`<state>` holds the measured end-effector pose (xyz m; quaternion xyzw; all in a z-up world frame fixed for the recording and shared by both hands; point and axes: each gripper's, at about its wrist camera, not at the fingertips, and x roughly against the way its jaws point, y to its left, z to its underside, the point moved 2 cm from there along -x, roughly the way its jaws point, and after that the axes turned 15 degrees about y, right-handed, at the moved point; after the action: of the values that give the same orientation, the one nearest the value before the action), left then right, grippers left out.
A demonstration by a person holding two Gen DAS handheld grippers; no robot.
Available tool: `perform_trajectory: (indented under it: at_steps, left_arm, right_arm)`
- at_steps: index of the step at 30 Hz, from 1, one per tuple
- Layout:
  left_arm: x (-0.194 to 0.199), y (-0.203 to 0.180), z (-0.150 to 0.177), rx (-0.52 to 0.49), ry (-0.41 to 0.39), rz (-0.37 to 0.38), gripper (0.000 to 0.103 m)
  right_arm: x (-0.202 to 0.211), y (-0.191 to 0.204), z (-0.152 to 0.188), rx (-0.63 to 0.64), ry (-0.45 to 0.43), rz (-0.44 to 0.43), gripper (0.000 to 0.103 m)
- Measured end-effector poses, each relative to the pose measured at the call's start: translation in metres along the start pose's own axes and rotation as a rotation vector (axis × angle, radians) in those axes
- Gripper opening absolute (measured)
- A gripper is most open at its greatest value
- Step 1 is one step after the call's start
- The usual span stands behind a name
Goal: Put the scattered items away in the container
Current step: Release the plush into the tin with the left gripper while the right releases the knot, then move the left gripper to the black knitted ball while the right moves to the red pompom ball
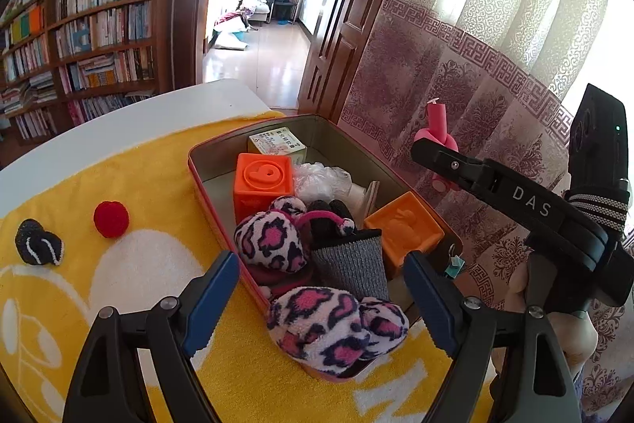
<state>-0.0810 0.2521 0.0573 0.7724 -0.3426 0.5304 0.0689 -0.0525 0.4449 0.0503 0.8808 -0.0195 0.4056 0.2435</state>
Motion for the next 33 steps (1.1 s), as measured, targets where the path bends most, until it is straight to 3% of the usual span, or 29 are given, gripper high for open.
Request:
perform_trajectory:
  at_steps: [5,10,17,21,33]
  left_arm:
    - [0.005,0.018,0.006,0.044,-0.01,-0.023,0.087]
    - [0.007,0.038,0.013,0.092,-0.01,-0.04,0.087]
    - [0.012,0.07,0.025,0.165,-0.015,-0.052,0.087]
    - [0.02,0.099,0.034,0.214,-0.028,-0.11,0.087]
    - [0.049,0.202,0.07,0.423,-0.05,-0.191,0.087]
  right_arm:
    - [-0.01,0.012,-0.001,0.042,0.027,0.004,0.051]
    - [-0.017,0.015,0.003,0.041,0.041,-0.007,0.071]
    - [-0.013,0.01,0.007,0.02,0.023,0.006,0.071]
    - [-0.007,0.019,0.008,0.036,0.007,0.015,0.071]
    - [-0.002,0.101,0.02,0.211,0.03,-0.023,0.071]
